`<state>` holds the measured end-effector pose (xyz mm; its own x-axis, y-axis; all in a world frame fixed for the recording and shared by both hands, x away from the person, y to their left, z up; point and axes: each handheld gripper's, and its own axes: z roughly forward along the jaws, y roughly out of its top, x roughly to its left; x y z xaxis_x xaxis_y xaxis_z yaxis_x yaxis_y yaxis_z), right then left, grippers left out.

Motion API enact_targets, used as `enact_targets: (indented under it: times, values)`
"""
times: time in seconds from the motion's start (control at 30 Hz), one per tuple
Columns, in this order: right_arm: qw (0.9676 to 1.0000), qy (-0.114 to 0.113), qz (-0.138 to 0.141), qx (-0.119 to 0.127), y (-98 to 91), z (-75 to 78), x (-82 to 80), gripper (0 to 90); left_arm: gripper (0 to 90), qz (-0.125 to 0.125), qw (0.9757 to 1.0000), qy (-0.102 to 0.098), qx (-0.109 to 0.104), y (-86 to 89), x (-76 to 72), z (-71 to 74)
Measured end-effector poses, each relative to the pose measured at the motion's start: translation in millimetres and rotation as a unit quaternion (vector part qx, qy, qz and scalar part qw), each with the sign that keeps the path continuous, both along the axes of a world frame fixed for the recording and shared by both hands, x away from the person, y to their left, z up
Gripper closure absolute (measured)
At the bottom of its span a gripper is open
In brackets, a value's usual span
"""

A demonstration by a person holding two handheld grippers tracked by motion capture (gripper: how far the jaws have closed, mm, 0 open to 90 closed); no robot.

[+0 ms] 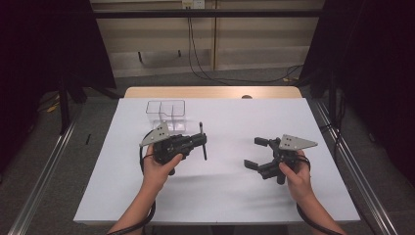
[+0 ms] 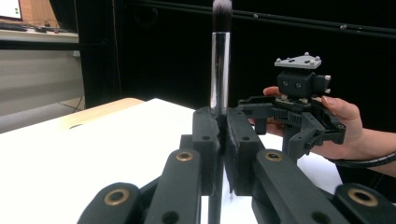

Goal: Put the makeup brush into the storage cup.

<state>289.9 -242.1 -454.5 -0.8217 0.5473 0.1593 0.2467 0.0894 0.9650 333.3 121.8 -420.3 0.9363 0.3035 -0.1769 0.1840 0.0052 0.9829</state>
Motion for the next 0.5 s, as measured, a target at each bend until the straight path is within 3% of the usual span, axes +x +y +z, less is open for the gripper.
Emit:
enact_targets:
  times: [0.5]
  values:
    - [0.9999, -0.001, -0.01, -0.007, -13.4, -0.9, -4.7, 2.1, 83.9, 0.005, 1.0, 0.002, 0.005, 0.6, 0.6, 0.5]
